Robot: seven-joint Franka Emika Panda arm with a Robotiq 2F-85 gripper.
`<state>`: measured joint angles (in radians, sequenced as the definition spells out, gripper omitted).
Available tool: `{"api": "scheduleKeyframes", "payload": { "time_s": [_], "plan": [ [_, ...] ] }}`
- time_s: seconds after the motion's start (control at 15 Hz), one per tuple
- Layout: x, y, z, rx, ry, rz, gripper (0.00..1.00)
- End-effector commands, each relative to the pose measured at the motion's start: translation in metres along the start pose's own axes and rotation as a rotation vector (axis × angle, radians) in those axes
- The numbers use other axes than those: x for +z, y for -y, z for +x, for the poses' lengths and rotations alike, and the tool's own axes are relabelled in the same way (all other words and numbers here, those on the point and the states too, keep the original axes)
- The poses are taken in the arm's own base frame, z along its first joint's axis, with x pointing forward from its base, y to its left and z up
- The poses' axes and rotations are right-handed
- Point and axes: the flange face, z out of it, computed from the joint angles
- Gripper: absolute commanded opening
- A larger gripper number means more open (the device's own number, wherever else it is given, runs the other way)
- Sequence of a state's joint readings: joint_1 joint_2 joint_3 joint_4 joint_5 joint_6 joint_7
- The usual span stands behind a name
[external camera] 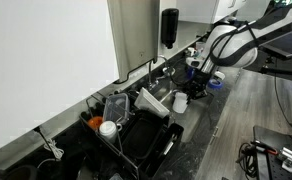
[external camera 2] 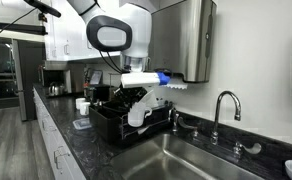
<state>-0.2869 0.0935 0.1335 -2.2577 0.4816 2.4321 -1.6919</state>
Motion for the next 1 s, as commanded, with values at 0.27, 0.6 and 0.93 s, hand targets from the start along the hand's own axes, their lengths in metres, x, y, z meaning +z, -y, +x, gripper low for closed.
{"api": "scheduleKeyframes", "payload": {
  "time_s": [0.27, 0.6, 0.93],
  "plan": [
    [-0.037, 0.024, -0.005, -0.231, -0.113, 0.027, 0.00],
    [-0.045, 0.033, 0.001, -0.391, -0.212, 0.079, 0.00],
    [-0.044, 0.040, 0.009, -0.503, -0.261, 0.132, 0.00]
  ]
}}
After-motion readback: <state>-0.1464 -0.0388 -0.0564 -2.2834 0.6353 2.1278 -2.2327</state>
